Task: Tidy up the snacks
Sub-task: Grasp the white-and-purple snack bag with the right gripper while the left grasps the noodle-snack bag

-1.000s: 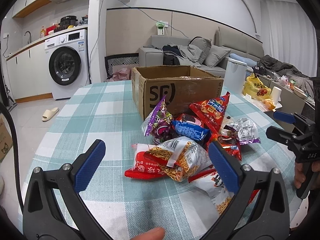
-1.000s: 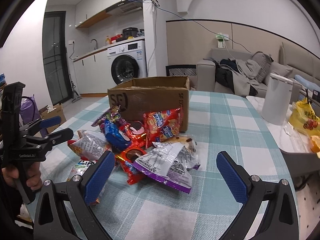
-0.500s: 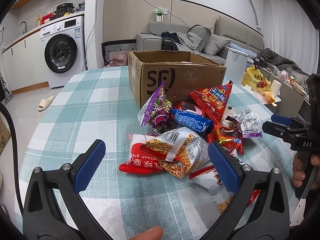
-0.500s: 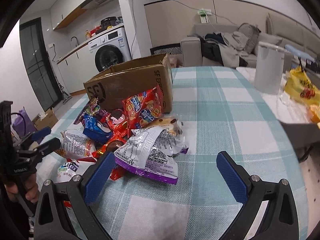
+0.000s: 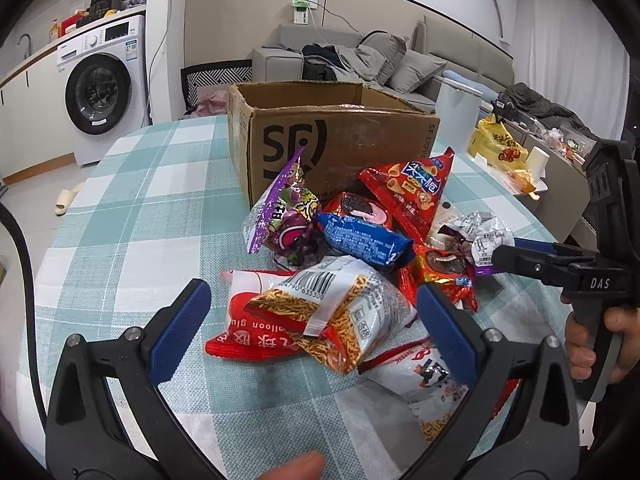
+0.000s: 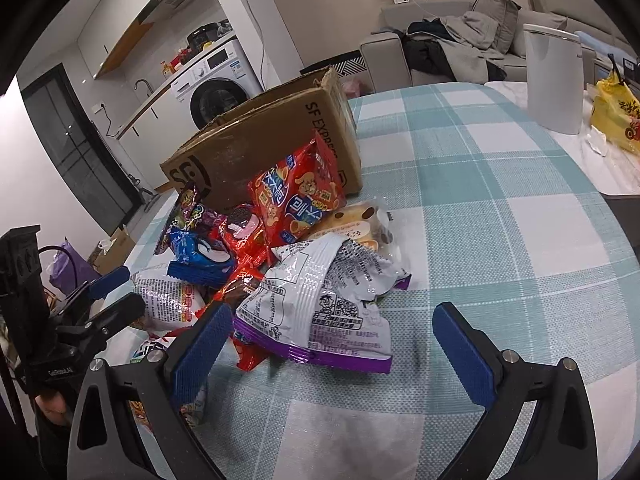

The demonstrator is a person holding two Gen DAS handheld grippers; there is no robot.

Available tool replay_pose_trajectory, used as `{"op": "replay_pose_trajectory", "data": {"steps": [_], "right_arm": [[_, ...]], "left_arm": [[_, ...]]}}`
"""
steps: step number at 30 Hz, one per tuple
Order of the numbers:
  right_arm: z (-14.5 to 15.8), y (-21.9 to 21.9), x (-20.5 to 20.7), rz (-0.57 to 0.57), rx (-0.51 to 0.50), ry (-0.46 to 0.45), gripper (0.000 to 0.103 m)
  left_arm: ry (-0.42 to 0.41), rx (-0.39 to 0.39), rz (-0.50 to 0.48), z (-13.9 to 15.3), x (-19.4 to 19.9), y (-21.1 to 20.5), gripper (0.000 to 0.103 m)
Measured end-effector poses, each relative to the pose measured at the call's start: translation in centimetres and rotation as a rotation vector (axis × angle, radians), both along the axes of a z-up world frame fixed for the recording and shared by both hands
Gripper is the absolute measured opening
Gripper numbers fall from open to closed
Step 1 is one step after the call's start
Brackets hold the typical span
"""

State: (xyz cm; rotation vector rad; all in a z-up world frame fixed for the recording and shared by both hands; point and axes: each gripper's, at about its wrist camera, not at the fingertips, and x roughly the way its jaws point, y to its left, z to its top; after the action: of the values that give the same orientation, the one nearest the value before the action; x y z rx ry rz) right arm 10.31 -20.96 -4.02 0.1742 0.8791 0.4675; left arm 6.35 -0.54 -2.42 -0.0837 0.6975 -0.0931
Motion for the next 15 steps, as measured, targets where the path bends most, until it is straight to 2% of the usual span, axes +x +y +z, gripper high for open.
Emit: {"op": "replay_pose_trajectory", "data": {"steps": [8, 9, 11, 15], "right_arm": [[-0.4, 0.6, 0.6, 0.018, 0.005, 0.022, 0.102], [-0.5, 0.6, 0.7, 0.02, 0.006, 0.023, 0.102], [-0.5, 0.7, 0.8, 0.026, 0.01, 0.028, 0.102], [-0.6, 0.9, 1.1, 0.034, 0.012, 0.036, 0.101]], "left_arm": [[0.048, 0.003, -0.01, -1.1, 1.5, -0.4, 0.101], [0.051, 0.001, -0.014, -1.2, 1.6, -0.5, 0.1], [0.063, -0.003, -0.027, -1.5, 1.7, -0.7, 0.09], [0.069, -0.014, -0.046, -1.9, 2.2, -1.0, 0.084]]}}
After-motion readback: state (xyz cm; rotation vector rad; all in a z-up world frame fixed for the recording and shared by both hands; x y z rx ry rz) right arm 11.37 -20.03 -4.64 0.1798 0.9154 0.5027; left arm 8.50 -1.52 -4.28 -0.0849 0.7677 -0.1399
